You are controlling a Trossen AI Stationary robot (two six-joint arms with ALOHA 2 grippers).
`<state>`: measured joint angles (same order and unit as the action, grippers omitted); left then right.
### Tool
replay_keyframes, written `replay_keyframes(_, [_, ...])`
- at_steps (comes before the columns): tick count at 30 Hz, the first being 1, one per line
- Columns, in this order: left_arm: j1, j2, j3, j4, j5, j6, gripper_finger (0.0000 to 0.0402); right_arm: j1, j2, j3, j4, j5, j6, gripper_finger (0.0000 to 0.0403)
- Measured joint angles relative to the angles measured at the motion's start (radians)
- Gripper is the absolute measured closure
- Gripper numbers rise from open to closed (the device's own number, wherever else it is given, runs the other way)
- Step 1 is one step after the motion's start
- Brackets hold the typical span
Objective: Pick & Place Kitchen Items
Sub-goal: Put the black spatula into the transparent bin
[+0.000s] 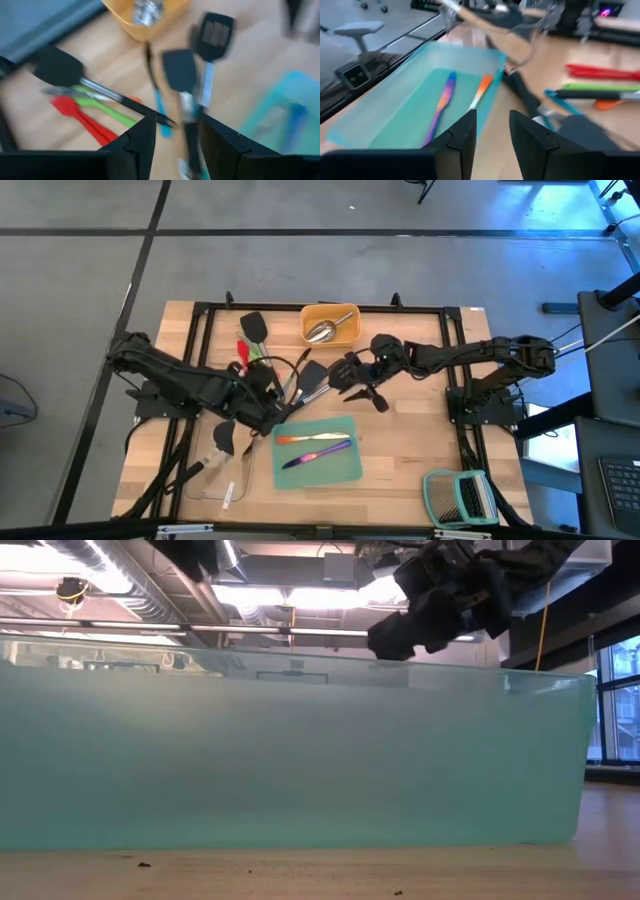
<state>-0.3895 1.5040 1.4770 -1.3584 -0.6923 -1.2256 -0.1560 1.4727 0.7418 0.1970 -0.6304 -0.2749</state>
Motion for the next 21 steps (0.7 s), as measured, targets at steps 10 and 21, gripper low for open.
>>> replay_keyframes(10, [0.111, -0.004, -0.129, 0.002, -0.172, 0.059, 0.0299, 0.034, 0.000, -0.001, 0.303, -0.002, 0.366, 0.0284])
replay_keyframes(21, [0.216, -0.004, -0.129, 0.191, -0.251, 0.224, 0.0302, 0.036, 0.000, 0.000, 0.580, -0.005, 1.118, 0.0284])
